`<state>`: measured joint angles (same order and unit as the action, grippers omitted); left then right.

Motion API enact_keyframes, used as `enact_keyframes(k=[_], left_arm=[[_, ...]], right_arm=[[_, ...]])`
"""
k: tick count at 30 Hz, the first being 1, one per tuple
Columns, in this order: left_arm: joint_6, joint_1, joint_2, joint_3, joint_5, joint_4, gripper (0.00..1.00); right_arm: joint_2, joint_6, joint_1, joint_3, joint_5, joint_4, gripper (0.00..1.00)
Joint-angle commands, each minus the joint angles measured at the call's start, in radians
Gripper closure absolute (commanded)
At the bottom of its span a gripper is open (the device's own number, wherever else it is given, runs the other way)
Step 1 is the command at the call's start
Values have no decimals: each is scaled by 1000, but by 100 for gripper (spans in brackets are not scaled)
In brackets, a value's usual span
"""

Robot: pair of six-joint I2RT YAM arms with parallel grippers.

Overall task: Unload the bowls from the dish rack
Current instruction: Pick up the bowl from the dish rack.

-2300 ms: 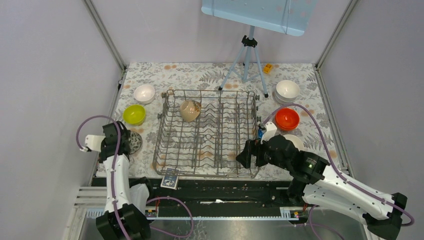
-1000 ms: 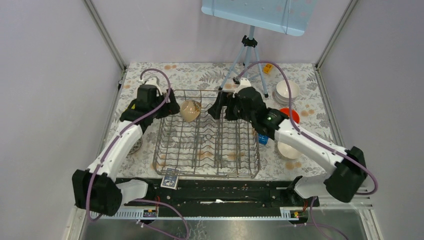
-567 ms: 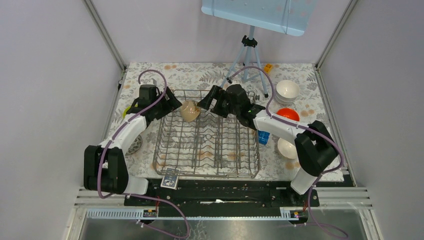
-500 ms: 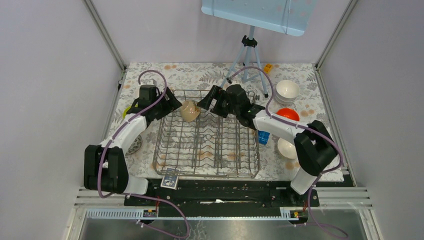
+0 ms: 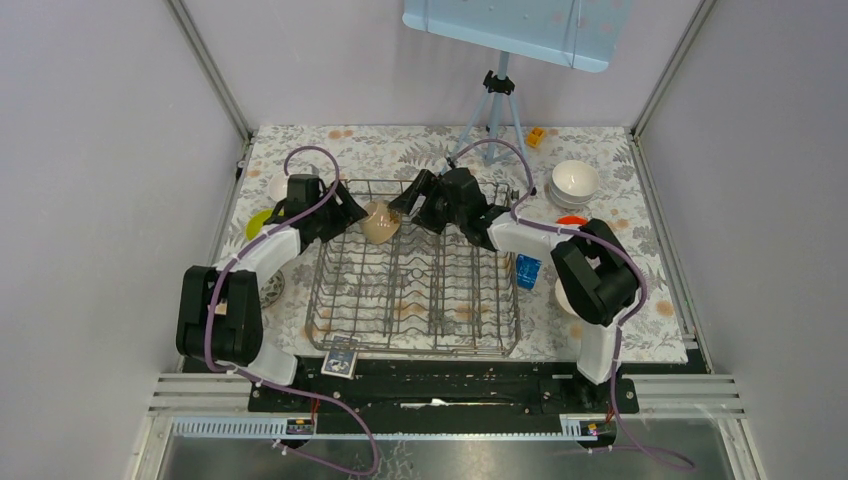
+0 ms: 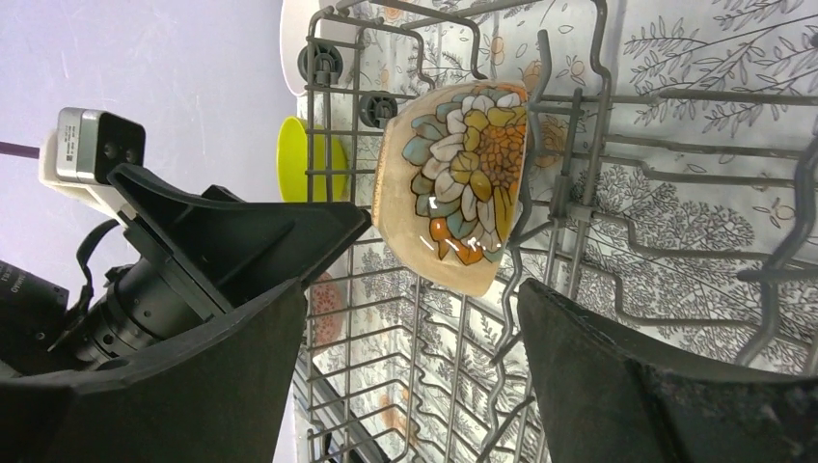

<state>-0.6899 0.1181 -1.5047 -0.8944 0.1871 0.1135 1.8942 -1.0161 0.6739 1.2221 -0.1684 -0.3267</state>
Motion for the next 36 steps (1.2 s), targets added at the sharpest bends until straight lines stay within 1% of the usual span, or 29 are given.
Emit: enact_keyframes(k=[1,12,18,24,30,36], left_arm=[[1,-5,-6,6,-16,-52,25],[9,-5,-42,3,-23,-44,27],[13,-5,-39,7,-26,-36,27],[16,-5,-28,0,-27,-32,27],[19,-5,-32,-2,-28,-26,27],[15,-5,-50,2,-15,-34,27]], right_arm=[[36,-31,-8,66,-29,-63,14],[114,-33,-7,141,-2,1,15],[151,-43,-8,152,-34,-32,18],[174,-42,-8,174,-49,-14,20],[165,-67,-7,150,-60,-73,27],[158,-83,-7,122,-93,-140,37]])
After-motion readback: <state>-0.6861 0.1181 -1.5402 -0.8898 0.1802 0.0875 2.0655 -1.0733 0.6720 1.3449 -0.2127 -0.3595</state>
